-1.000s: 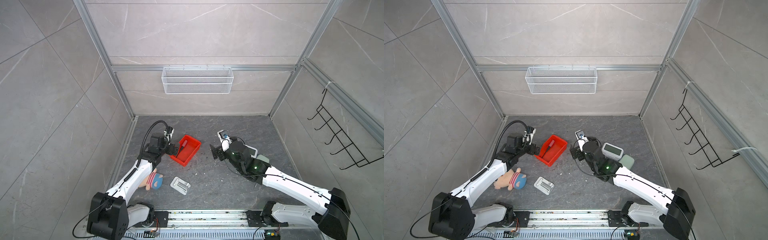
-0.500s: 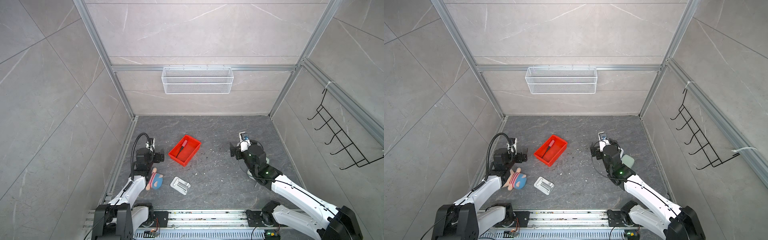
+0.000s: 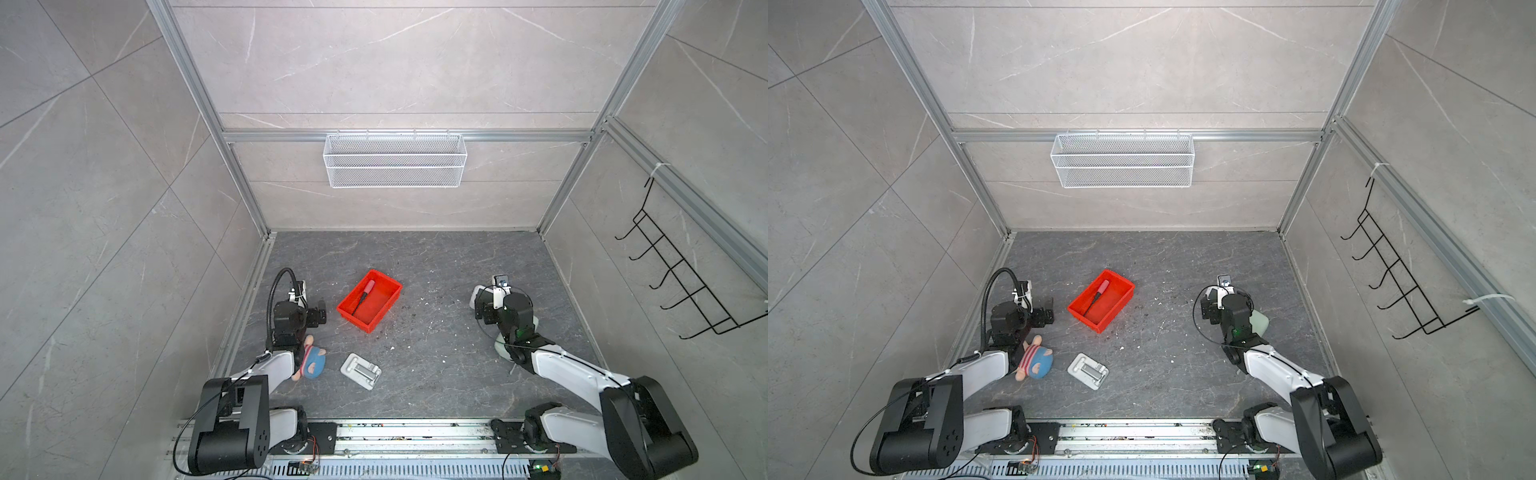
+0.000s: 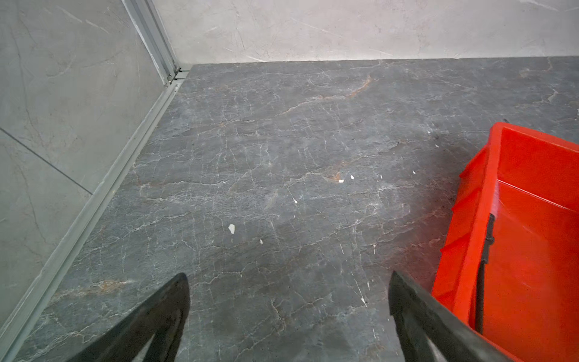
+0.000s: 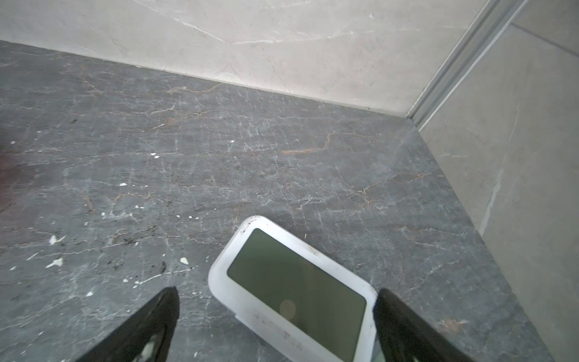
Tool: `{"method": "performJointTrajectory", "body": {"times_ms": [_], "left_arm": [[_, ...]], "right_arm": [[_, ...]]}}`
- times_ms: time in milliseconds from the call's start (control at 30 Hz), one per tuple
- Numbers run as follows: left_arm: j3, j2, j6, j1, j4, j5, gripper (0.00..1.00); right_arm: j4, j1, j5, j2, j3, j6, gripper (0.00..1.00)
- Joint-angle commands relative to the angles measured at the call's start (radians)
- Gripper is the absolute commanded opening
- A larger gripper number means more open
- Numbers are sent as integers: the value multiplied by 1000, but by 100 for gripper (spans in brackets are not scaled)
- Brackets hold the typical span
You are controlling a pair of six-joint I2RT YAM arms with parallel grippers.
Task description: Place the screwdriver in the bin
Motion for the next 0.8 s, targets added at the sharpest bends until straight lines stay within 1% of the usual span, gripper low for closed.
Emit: {"method": "performJointTrajectory", "body": {"times_ms": [0, 33, 67, 100, 167, 233, 300, 367, 400, 767], "left_arm": [[-21, 46, -28, 8, 156, -26, 99], [-20, 64, -28, 8, 172, -28, 99], [-20, 88, -28, 8, 190, -27, 99], [-17, 114, -27, 9, 209, -26, 99], [-12, 175, -21, 8, 252, -19, 99], [0, 232, -15, 9, 288, -16, 99], [29, 222, -22, 11, 202, -11, 99], [38, 234, -33, 25, 207, 1, 99], [48, 227, -40, 37, 173, 21, 99], [47, 228, -43, 46, 181, 25, 100]], "right_arm": [[187, -60, -105, 85, -30, 35, 99], [151, -76, -133, 91, -9, 38, 99], [167, -95, -168, 102, -8, 28, 99], [204, -104, -169, 120, -12, 31, 99], [218, -131, -204, 162, -5, 45, 99], [273, -137, -218, 206, -14, 48, 99], [331, -147, -237, 246, -23, 53, 99], [302, -149, -244, 236, -19, 50, 99], [320, -150, -242, 245, -20, 52, 99], [309, -150, -238, 238, -20, 42, 99]]}}
